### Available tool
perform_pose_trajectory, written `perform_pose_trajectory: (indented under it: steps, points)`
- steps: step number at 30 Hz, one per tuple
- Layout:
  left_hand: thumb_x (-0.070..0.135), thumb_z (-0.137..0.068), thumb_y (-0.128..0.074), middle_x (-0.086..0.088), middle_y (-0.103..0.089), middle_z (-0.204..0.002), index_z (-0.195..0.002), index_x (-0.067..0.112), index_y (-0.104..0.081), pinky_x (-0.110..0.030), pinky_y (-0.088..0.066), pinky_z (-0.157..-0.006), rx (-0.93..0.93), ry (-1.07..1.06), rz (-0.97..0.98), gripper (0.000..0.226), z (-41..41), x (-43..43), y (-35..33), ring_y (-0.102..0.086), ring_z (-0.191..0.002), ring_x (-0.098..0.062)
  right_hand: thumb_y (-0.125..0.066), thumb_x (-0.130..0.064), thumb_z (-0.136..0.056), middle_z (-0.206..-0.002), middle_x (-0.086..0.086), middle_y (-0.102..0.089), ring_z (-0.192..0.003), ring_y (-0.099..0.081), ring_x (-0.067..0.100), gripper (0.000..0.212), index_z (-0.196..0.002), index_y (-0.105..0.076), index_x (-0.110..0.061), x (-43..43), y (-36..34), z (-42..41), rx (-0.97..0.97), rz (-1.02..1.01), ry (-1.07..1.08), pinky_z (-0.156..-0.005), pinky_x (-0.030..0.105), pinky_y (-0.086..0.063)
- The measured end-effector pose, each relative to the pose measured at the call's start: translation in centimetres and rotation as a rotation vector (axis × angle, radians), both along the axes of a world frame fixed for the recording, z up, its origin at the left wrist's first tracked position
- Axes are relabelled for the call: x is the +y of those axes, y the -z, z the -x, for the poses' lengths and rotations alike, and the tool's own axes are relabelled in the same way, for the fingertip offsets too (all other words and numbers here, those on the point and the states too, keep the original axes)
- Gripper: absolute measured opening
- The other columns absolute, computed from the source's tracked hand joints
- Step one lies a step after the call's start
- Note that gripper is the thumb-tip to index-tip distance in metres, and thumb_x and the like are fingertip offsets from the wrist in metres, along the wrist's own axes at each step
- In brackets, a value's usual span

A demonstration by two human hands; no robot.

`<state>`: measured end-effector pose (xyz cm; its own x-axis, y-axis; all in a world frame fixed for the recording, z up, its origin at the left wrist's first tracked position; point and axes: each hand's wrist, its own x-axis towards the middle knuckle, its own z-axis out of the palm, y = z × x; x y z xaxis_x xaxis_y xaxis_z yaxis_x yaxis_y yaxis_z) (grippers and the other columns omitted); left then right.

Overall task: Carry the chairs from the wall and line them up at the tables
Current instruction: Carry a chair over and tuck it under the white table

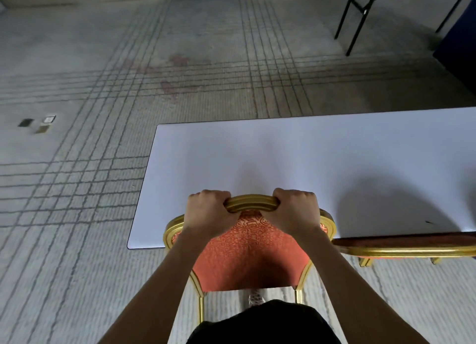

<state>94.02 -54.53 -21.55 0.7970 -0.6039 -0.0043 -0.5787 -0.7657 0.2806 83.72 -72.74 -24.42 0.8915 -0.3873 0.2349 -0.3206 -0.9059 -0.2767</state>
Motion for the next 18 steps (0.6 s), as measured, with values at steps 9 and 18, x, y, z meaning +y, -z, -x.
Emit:
perform_pose_trajectory:
  steps: [9,18]
  points:
    - [0.041,-0.072,-0.070,0.010,-0.038,-0.049,-0.057,0.026,-0.040,-0.022,-0.026,-0.053,-0.097,0.053,0.022,0.037,-1.3,-0.8,2.3,-0.038,-0.047,-0.012,-0.074,-0.042,-0.060,-0.044,-0.010,-0.034,-0.040,-0.030,0.015,0.040,-0.053,-0.040,-0.022,-1.4,1.9,-0.9,-0.065,-0.048,-0.040,-0.048,0.019,-0.027]
    - [0.041,-0.067,-0.069,0.012,-0.043,-0.056,-0.063,0.025,-0.044,-0.023,-0.028,-0.054,-0.059,0.018,0.073,0.030,0.9,3.4,5.1,-0.042,-0.052,-0.013,-0.083,-0.034,-0.060,-0.052,-0.013,-0.035,-0.047,-0.035,0.011,0.042,-0.059,-0.043,-0.025,2.8,3.6,1.5,-0.007,-0.029,-0.061,-0.047,0.018,-0.021]
